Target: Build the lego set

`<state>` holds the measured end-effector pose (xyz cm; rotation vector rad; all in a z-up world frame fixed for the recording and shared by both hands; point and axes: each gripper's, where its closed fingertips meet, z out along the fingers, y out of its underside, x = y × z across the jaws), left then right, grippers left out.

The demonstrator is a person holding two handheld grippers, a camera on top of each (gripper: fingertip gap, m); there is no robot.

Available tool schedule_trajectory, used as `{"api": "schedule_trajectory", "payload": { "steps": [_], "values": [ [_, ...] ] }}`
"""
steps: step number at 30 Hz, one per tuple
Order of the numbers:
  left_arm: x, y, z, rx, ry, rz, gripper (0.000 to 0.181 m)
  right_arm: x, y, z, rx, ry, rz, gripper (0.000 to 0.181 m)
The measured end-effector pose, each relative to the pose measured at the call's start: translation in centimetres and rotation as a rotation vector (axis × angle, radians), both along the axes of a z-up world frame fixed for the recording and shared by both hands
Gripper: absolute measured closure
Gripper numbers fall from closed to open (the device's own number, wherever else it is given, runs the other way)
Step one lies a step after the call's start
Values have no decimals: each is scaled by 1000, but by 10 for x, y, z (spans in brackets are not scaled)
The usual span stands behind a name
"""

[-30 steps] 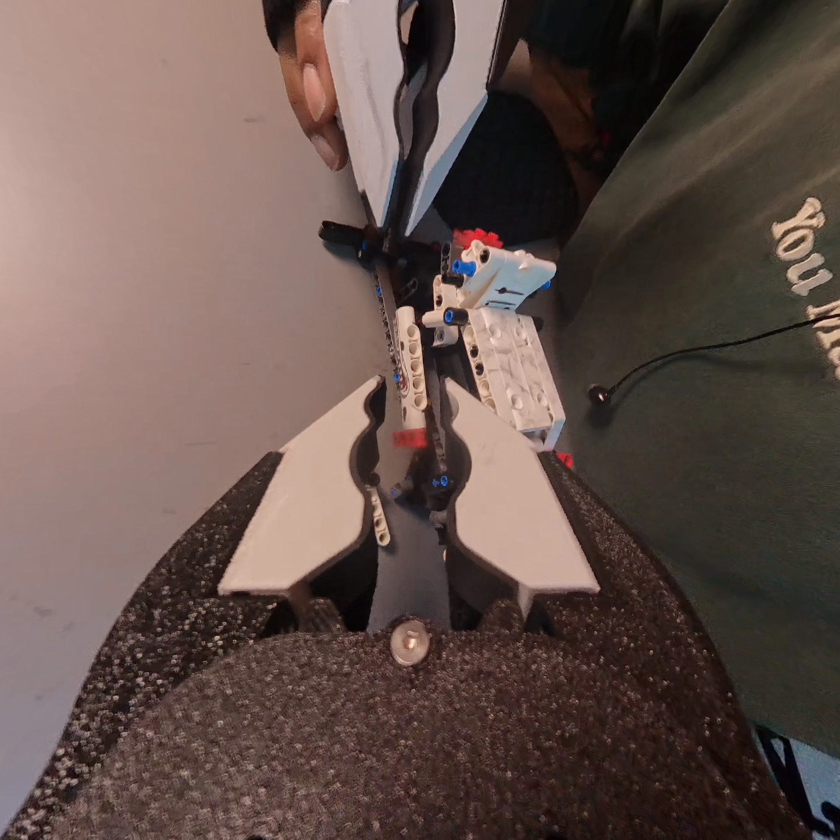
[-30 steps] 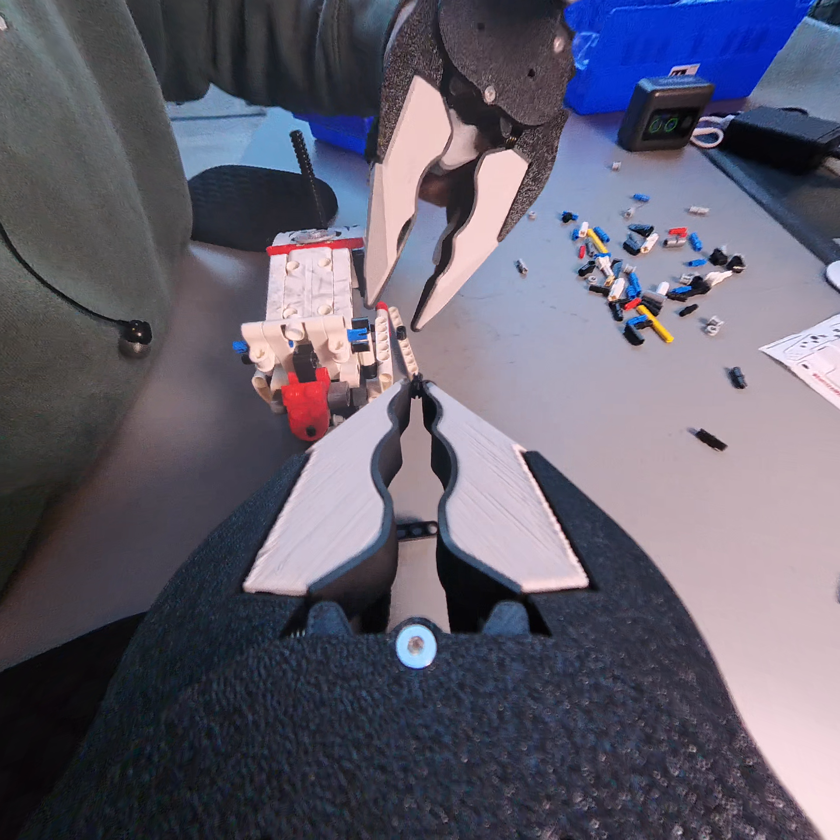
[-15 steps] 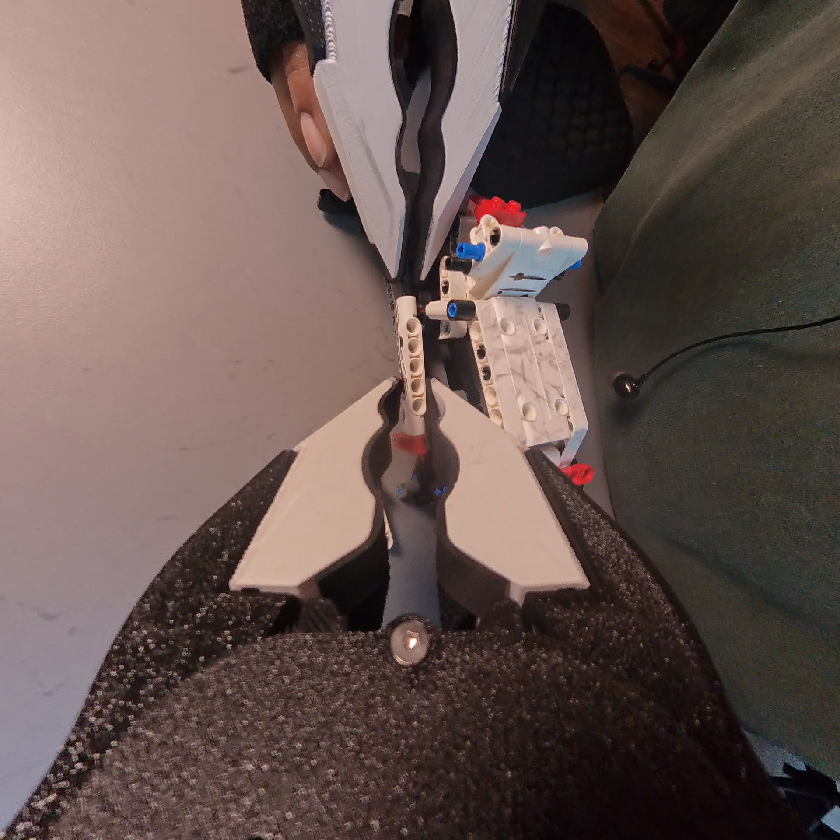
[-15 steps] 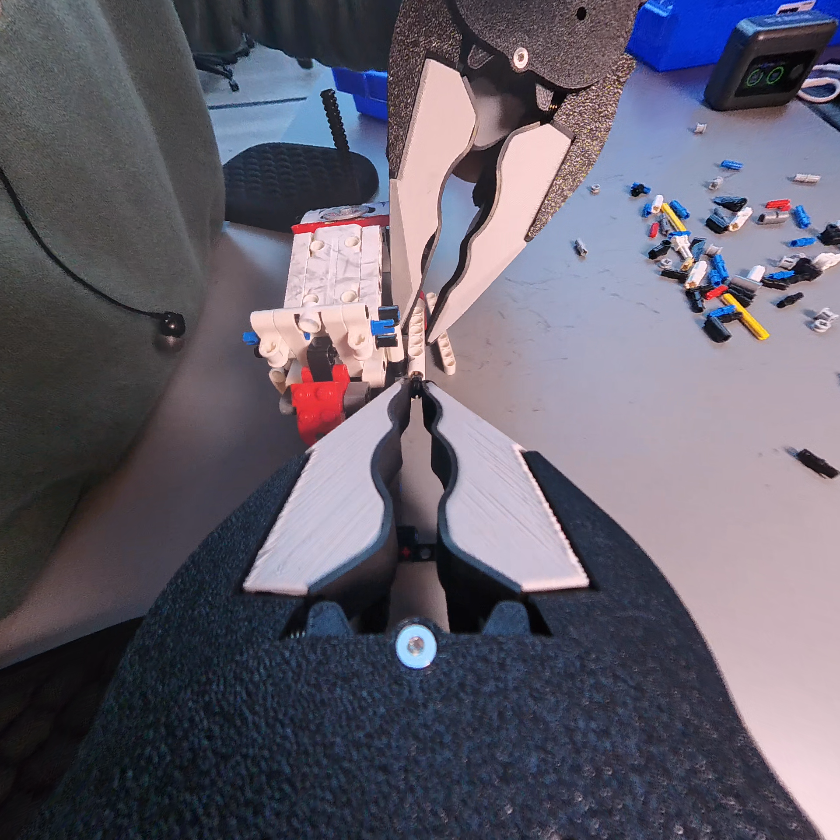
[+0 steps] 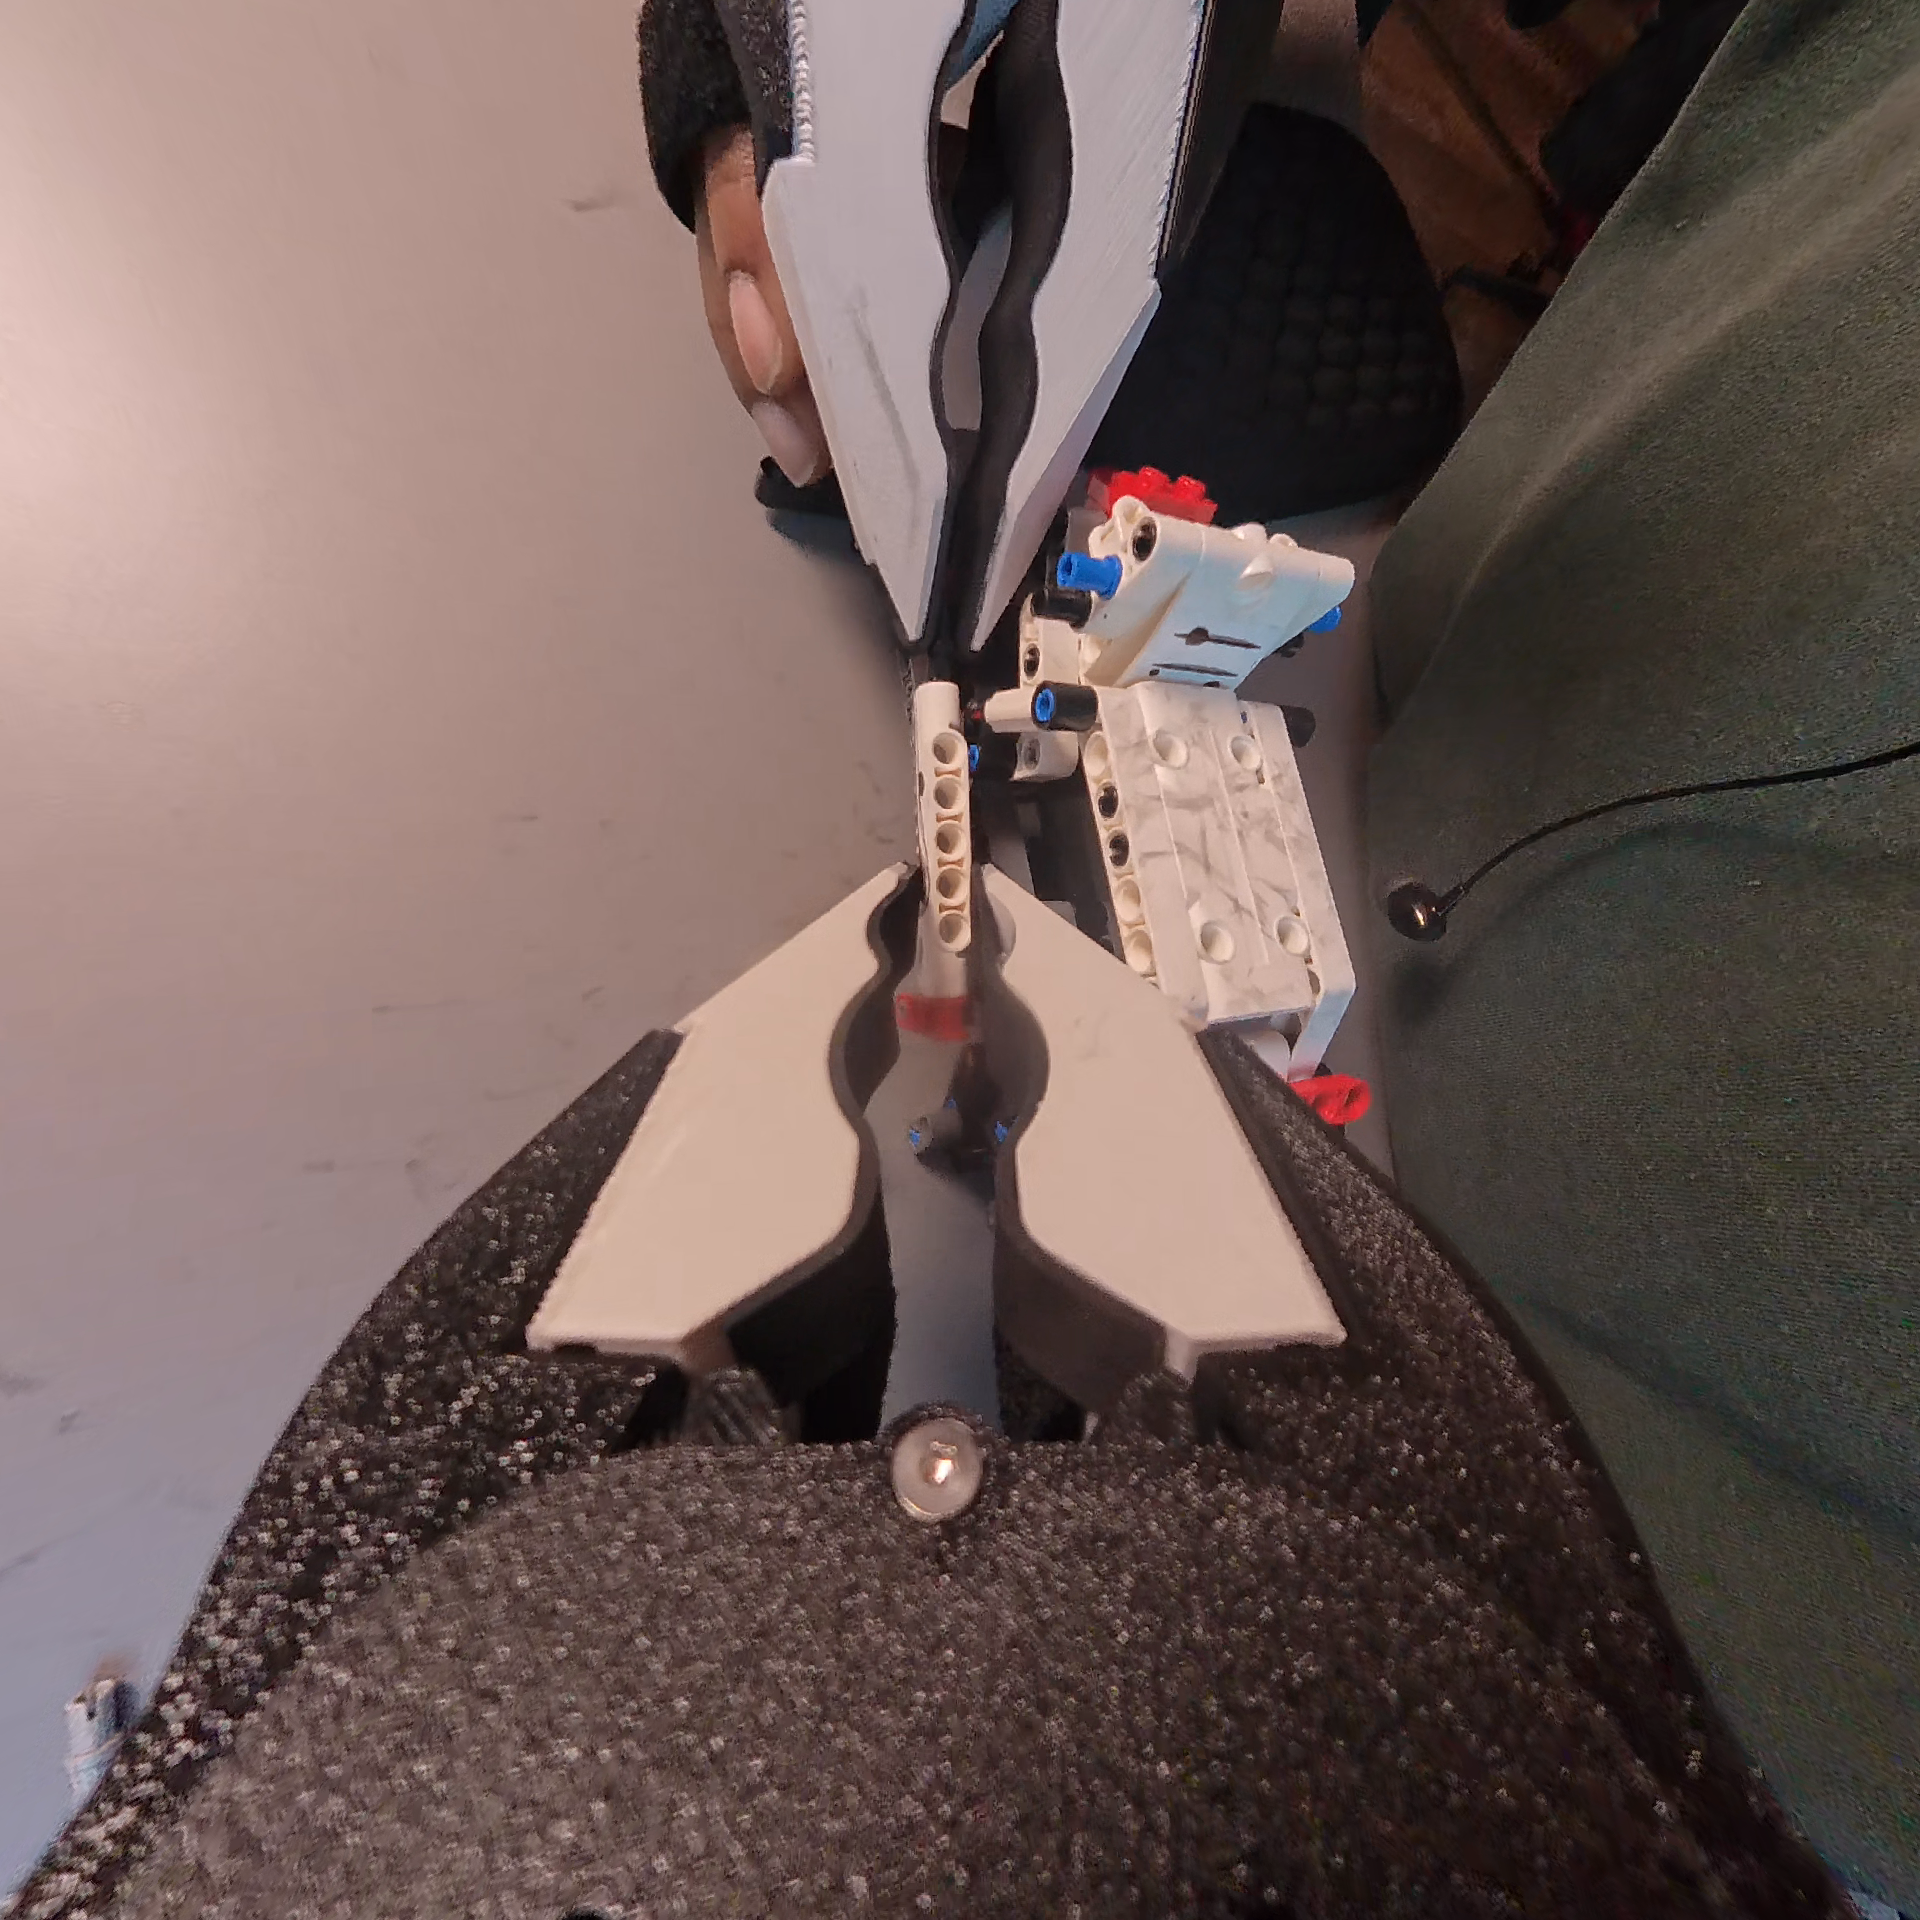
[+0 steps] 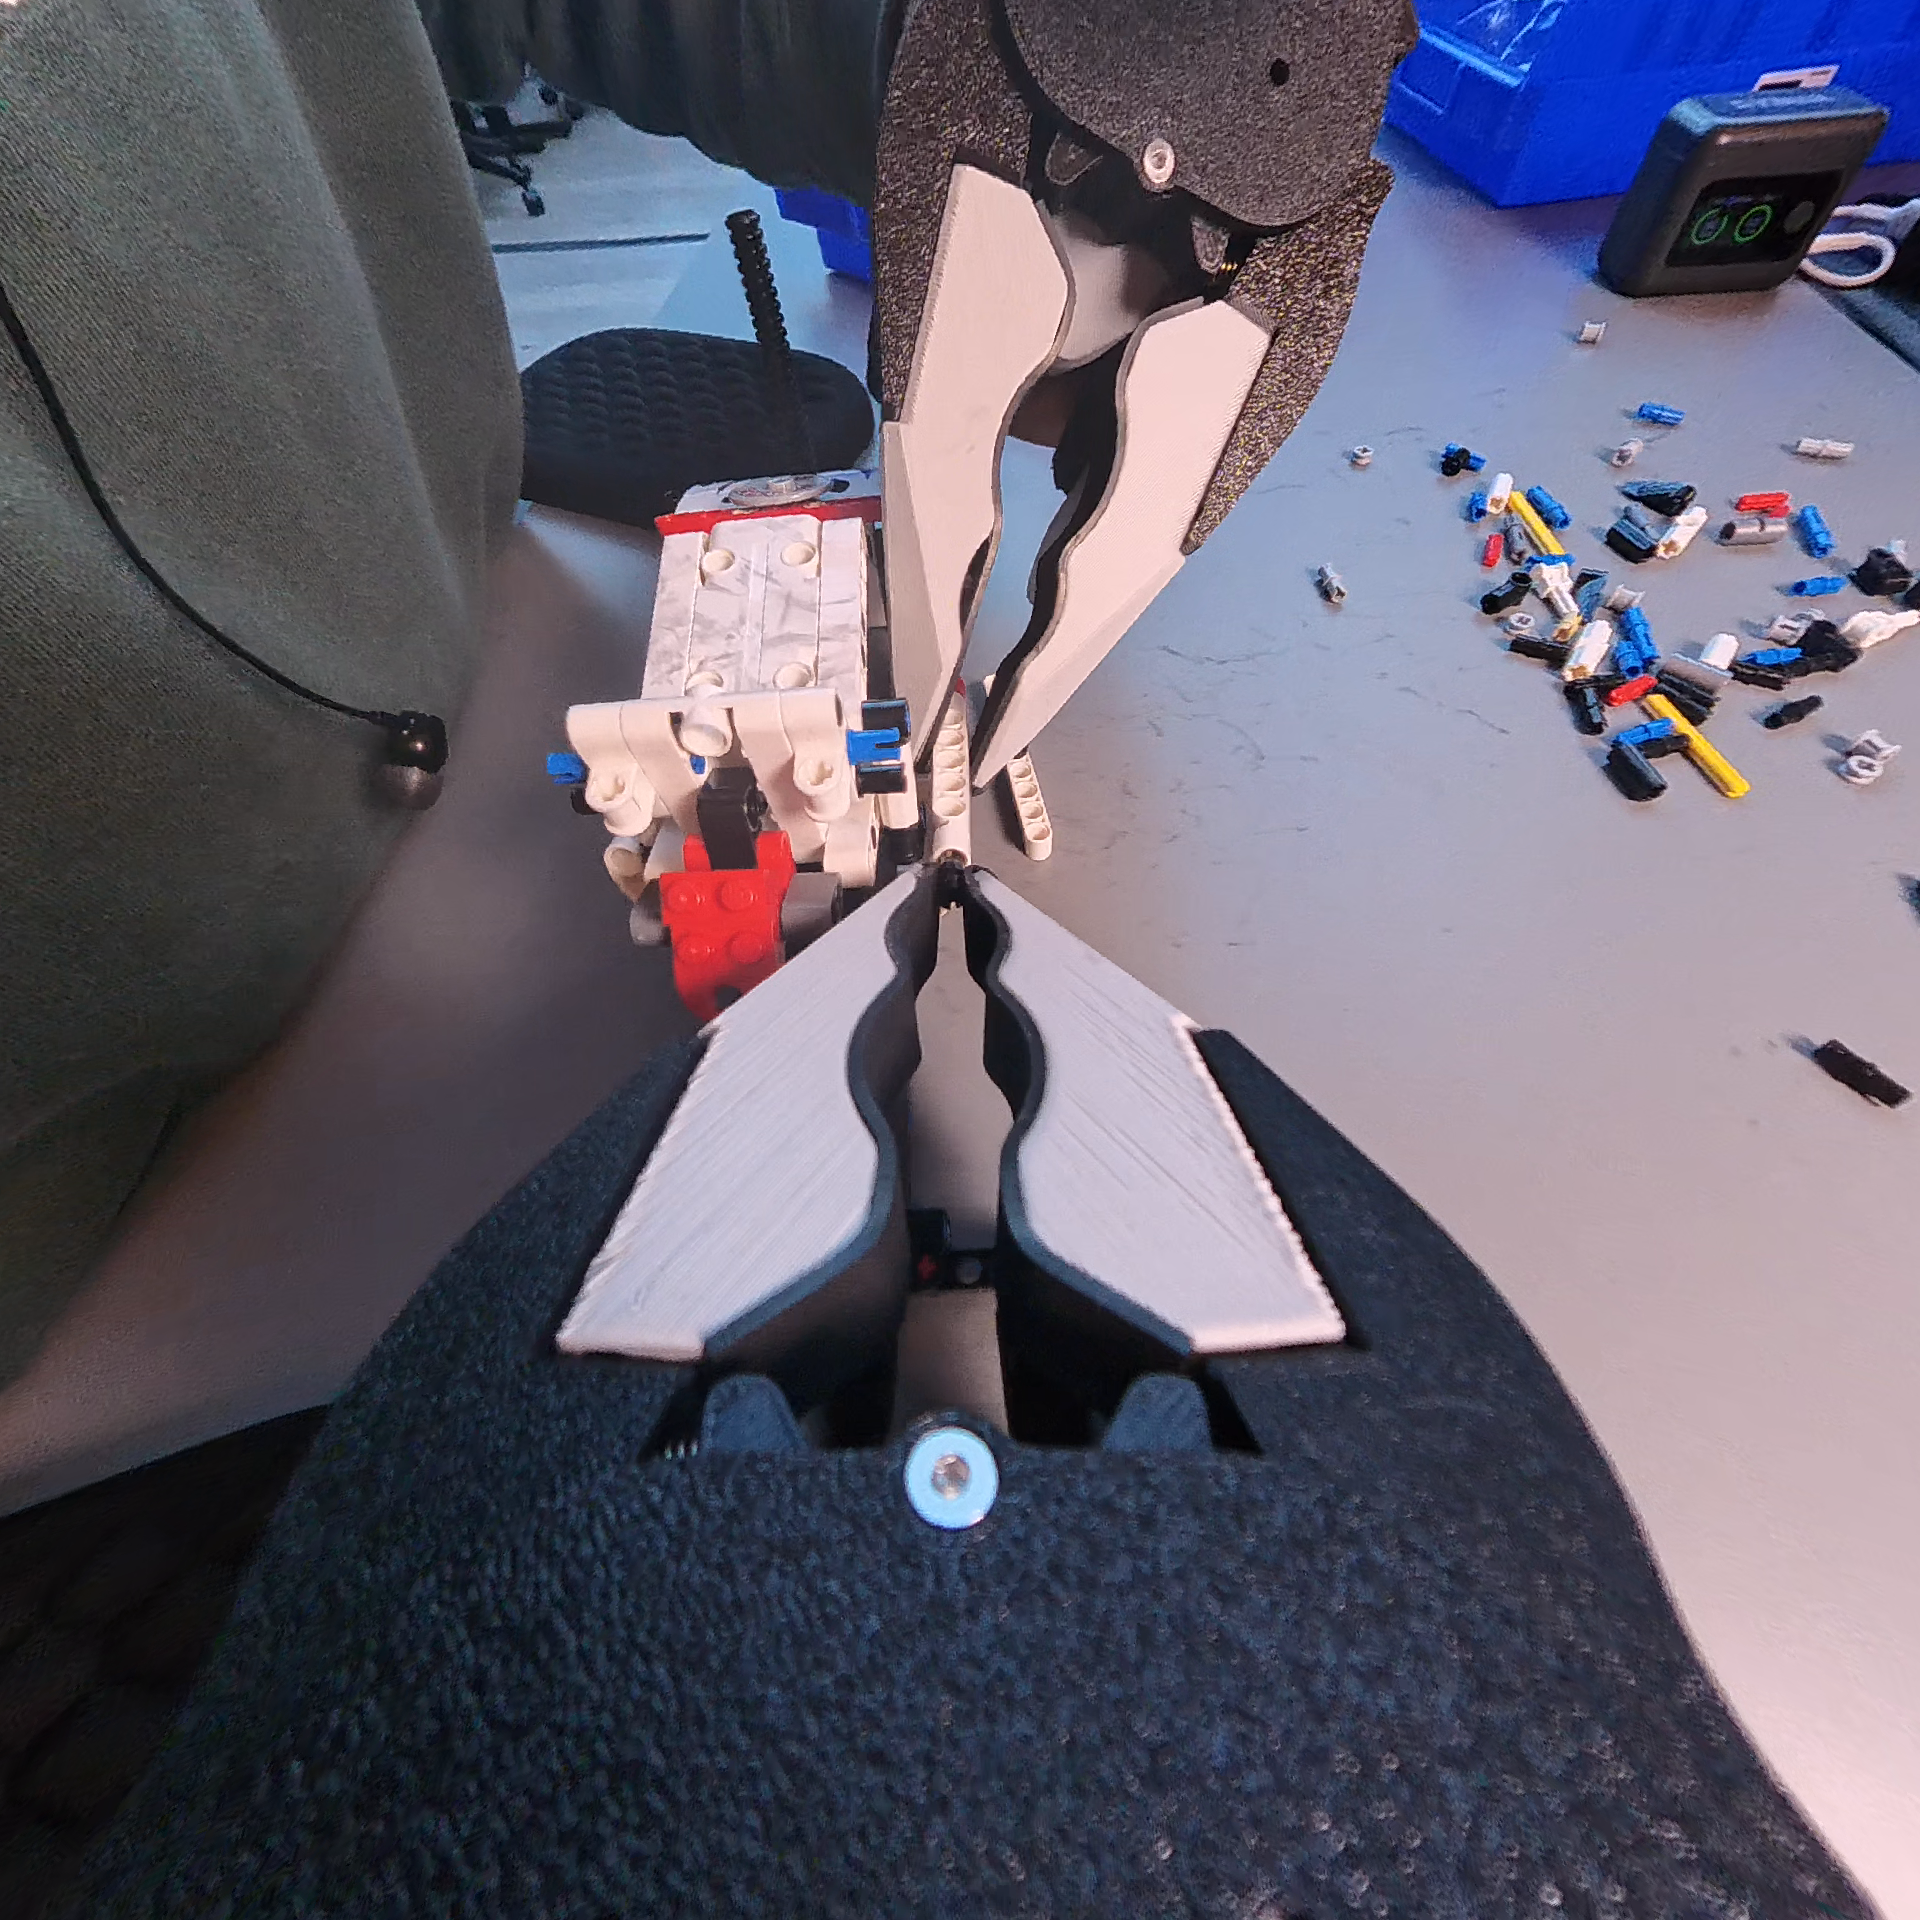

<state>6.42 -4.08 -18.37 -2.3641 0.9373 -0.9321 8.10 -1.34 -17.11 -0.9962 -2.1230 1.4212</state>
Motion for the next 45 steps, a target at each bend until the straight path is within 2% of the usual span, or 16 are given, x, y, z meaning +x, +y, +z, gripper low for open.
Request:
{"api": "schedule_trajectory", "payload": {
  "steps": [12, 21, 28, 35, 45],
  "values": [
    [3, -1, 1, 56, -24, 36, 174, 1, -1, 1, -3, 13, 7, 178],
    [10, -13, 0, 78, -64, 70, 173, 6, -10, 0, 21, 19, 51, 178],
    [21, -29, -1, -8, -193, 135, 171, 11, -27, 2, -57, -40, 108, 178],
    [26, -43, -4, 19, -235, 216, 172, 13, -44, 1, -126, -118, 151, 178],
    [29, -60, -6, 3, -260, 278, 173, 14, -62, 0, -58, -166, 243, 178]
  ]
}}
